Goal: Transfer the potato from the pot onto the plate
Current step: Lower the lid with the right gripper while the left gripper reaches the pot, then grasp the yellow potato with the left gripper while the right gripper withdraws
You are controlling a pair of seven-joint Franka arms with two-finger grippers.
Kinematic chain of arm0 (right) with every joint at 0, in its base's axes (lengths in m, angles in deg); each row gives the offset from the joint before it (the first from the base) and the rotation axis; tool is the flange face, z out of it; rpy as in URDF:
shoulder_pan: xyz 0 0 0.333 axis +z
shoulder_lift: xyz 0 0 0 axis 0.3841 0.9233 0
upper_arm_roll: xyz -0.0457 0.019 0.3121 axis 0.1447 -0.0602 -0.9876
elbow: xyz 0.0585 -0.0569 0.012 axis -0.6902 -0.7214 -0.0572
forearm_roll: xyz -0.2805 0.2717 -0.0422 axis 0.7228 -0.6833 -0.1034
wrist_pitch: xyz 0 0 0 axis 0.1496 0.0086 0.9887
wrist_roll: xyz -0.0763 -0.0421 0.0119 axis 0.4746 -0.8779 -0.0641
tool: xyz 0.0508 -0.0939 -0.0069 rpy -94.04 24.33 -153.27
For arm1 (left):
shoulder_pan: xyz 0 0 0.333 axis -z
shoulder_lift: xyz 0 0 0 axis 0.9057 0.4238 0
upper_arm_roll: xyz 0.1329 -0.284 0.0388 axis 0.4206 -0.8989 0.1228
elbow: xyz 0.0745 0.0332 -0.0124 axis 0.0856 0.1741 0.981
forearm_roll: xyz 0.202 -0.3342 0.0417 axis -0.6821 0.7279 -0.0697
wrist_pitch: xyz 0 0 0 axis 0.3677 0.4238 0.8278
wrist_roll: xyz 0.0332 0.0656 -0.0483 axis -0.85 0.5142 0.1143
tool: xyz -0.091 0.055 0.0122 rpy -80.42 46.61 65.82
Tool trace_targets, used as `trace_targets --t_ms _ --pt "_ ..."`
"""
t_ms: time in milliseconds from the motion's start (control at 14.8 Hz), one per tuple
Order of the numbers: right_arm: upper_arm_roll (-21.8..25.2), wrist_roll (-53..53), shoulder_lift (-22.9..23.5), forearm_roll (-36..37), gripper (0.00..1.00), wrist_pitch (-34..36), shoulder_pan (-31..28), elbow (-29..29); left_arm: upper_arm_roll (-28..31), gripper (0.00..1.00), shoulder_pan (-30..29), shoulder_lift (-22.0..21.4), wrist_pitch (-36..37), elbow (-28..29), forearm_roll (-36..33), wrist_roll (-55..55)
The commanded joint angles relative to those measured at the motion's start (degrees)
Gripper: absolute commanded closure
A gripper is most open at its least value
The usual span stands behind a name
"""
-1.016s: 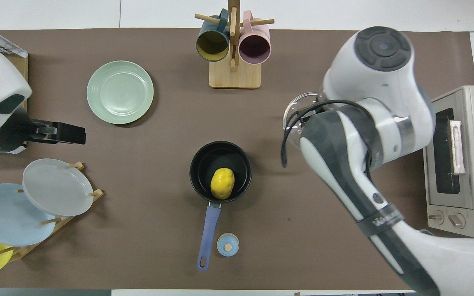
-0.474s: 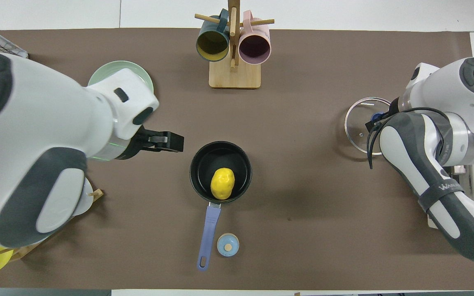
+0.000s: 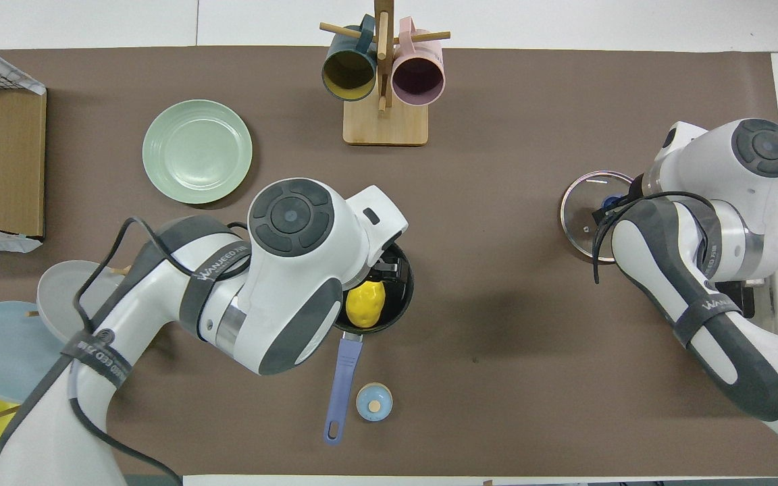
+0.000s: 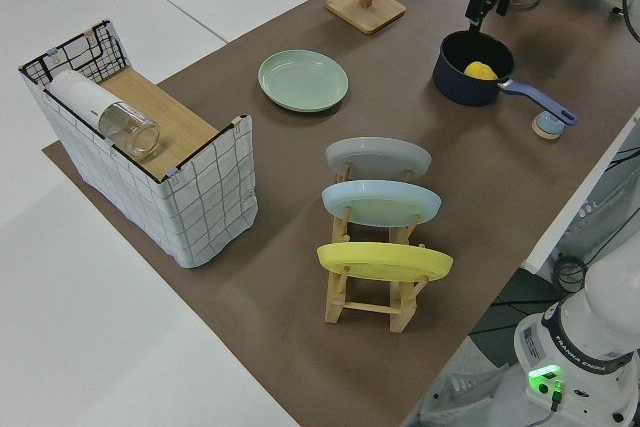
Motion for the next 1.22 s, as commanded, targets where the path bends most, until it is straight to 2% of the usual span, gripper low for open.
trace_targets --t_ms 0,135,203,406,474,745,880,948,1151 --pt "-0.77 3.16 -0.78 -0.21 0.00 -0.08 -0.68 -0.10 1.13 0.00 1.31 -1.40 -4.04 5.17 0.36 -0.98" --pt "-0.77 3.86 -1.57 -0.74 0.00 3.24 -0.77 2.26 1.13 0.00 1.32 -0.44 -5.02 6.15 0.19 -1.42" --pt "-0.77 4.30 -2.36 -1.44 0.00 7.87 -0.77 5.41 1.13 0.00 1.40 0.00 -5.19 6.15 0.19 -1.69" --pt "-0.68 10.35 -2.98 -1.71 0.00 28.16 -0.59 20.33 1.21 0.00 2.54 1.24 -9.05 7.72 0.10 -3.97" --pt "-0.59 12.55 -3.59 -1.45 0.00 32.49 -0.77 23.78 1.21 0.00 2.98 2.02 -9.84 7.99 0.10 -4.24" --pt "-0.42 13.89 -11.67 -0.57 0.00 40.24 -2.26 24.43 1.21 0.00 3.16 3.35 -11.08 8.00 -1.57 -4.77" --pt "-0.42 14.06 -14.92 -0.57 0.00 45.87 -2.35 22.85 1.21 0.00 3.25 4.31 -11.43 8.00 -1.66 -4.77" --pt "-0.42 13.72 -16.15 -0.57 0.00 46.50 -2.96 21.89 1.21 0.00 3.60 4.40 -11.78 8.00 -1.66 -4.77" --pt "-0.68 13.71 -15.56 0.83 0.00 45.18 -4.28 21.78 1.21 0.00 3.60 4.40 -11.96 8.26 -1.66 -4.77"
